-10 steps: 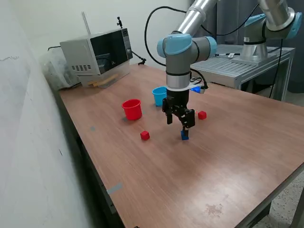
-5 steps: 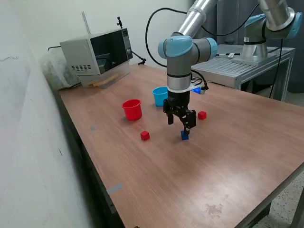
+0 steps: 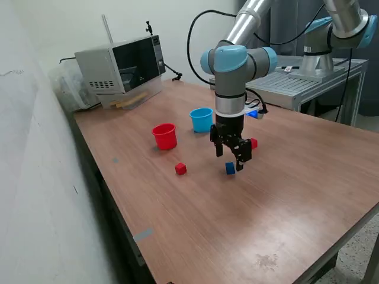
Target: Place red objects in the red bin, and blue objects in the blue bin.
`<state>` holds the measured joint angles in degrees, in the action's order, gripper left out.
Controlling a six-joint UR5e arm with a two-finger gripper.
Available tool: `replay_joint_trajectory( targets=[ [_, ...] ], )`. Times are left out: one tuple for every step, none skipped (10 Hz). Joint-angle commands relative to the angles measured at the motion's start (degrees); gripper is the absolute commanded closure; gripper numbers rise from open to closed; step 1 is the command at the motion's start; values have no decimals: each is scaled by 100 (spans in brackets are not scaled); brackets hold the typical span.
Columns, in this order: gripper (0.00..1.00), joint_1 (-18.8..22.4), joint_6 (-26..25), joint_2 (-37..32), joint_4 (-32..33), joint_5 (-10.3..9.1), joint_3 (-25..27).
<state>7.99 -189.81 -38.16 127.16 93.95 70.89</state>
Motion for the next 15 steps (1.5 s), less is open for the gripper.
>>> replay_joint_trajectory(
  targets=[
    [0,-34,-880,10,2,26,3],
    [0,-34,-1161,1,2,174,3],
    [0,-43,-1425,-34,2,245,38],
    [0,-43,-1645,-51,2,246,47],
    [0,-43,-1856,-60,-7,246,56],
    [0,-43,-2075,-60,-7,246,82],
    [0,-26,-2121,-69,-7,229,100],
    [0,1,-2209,-104,-7,220,196],
    [0,36,-2349,-157,-7,211,284],
    [0,36,-2402,-166,-7,211,293],
    [0,62,-2455,-166,-7,202,302],
    [0,167,-2456,-166,19,202,320],
    [0,185,-2456,-166,28,176,328],
    [0,186,-2456,-166,37,158,320],
    [0,186,-2447,-166,37,158,302]
  ],
)
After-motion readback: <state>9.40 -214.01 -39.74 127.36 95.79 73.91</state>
